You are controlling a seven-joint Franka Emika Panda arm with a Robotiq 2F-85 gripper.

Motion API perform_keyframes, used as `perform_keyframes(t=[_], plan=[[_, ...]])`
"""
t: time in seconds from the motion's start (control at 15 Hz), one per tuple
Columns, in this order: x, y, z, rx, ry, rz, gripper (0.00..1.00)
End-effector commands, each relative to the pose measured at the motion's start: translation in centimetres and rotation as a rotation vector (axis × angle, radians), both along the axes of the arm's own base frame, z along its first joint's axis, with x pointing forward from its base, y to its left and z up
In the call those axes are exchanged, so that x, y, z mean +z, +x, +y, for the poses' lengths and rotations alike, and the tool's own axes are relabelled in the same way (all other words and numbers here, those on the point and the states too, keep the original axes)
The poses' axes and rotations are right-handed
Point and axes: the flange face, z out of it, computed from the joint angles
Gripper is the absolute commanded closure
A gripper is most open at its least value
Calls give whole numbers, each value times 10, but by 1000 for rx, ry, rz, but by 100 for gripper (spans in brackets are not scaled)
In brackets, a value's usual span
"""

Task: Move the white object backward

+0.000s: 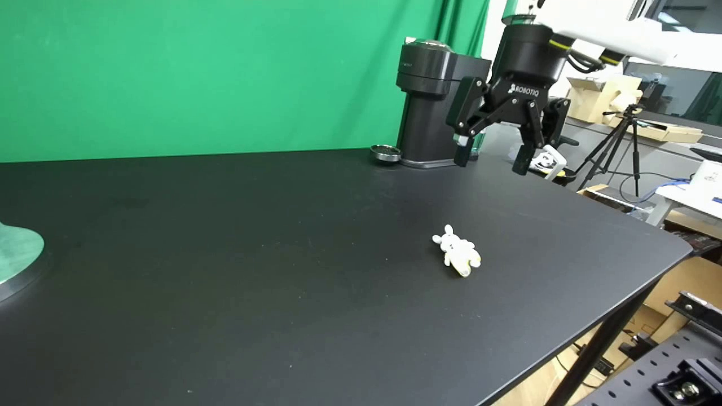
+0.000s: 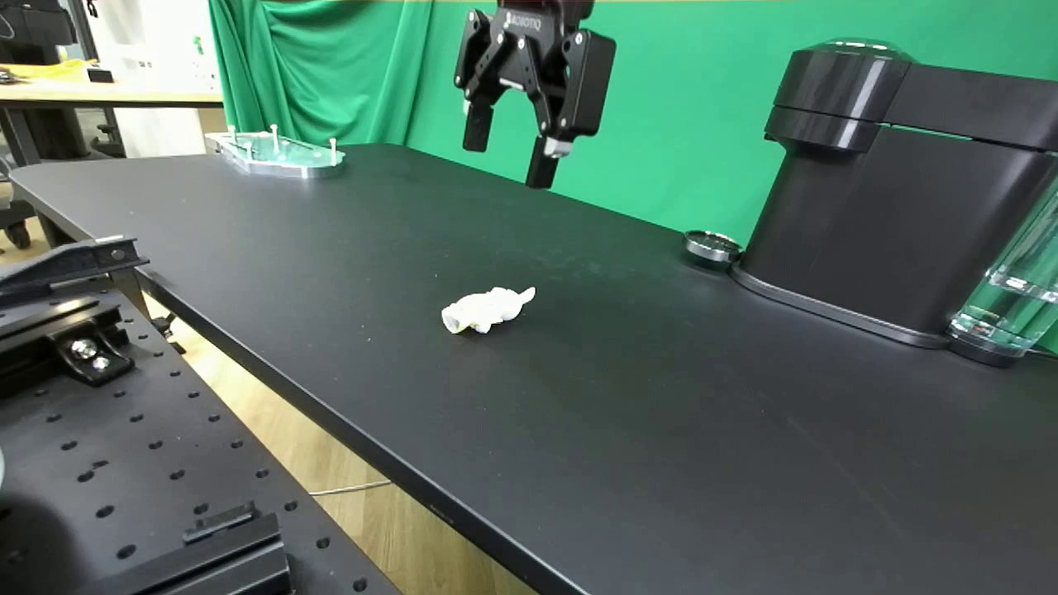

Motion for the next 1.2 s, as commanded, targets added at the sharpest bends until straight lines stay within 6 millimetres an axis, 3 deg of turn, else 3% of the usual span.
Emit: perform_keyframes(t=[0.0,0.33,0.87,0.93,1.13], plan=[[-30,27,-10,11,5,58,0],[-67,45,-9,13,-2,145,0],[-117,45,-4,12,-11,249,0],[-120,46,-4,11,-16,253,16],[-129,48,-3,6,-24,264,40]])
